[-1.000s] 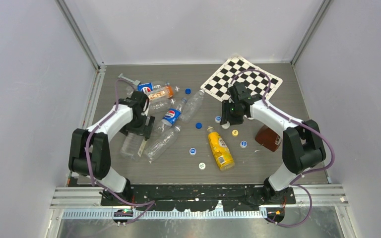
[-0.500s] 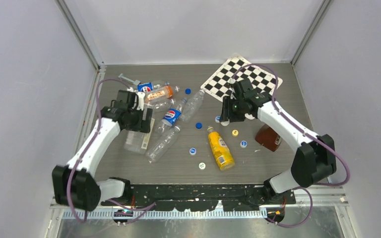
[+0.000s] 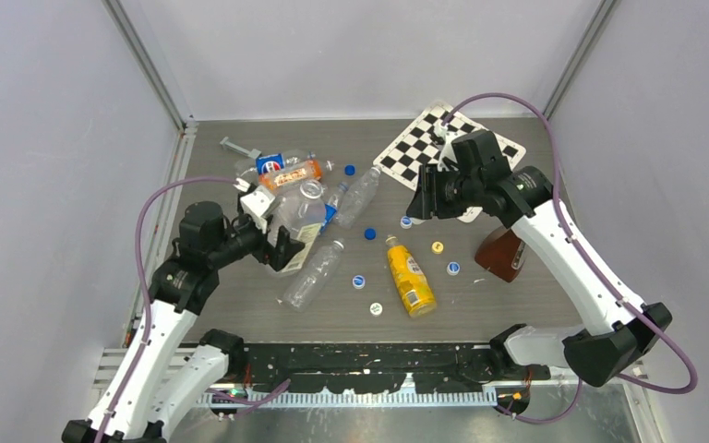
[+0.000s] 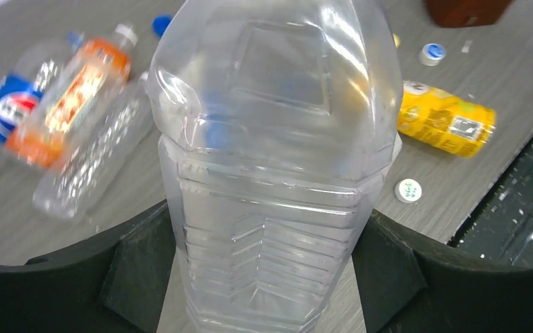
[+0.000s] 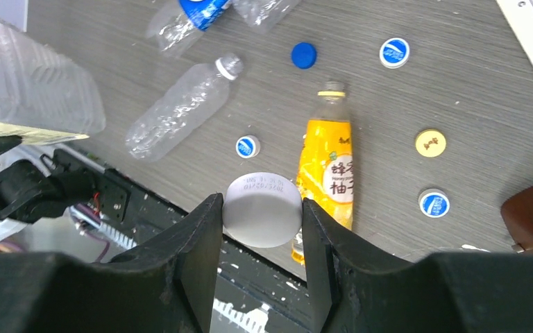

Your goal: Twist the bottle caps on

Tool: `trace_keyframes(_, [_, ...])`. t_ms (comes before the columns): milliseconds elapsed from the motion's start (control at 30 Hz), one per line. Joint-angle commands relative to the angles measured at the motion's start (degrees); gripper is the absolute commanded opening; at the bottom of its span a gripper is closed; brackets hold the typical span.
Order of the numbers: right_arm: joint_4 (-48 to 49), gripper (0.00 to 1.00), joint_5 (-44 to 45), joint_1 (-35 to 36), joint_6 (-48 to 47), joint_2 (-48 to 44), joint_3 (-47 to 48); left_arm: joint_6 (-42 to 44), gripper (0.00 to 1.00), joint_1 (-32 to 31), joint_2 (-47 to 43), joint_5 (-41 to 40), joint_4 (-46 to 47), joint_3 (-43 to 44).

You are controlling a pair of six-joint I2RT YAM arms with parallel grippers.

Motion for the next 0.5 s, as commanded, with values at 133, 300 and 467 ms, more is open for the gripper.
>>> trace_keyframes(133, [-3.98,0.30,-7.29,2.69,-3.80,-2.08,7.38,11.81,0.00,-2.13,2.35,24.88,14.18,2.50])
trace_keyframes(300, [-2.21,0.29,-9.97,5.66,-8.09,-3.27,8.30,22.34,0.00,-5.66,10.07,25.44,6.98,7.75])
trace_keyframes(467, [3.90,0.27,-13.37,8.33,-12.45,-6.23,5.21,27.14,0.00,-10.64,13.58,20.86,-0.80,9.95])
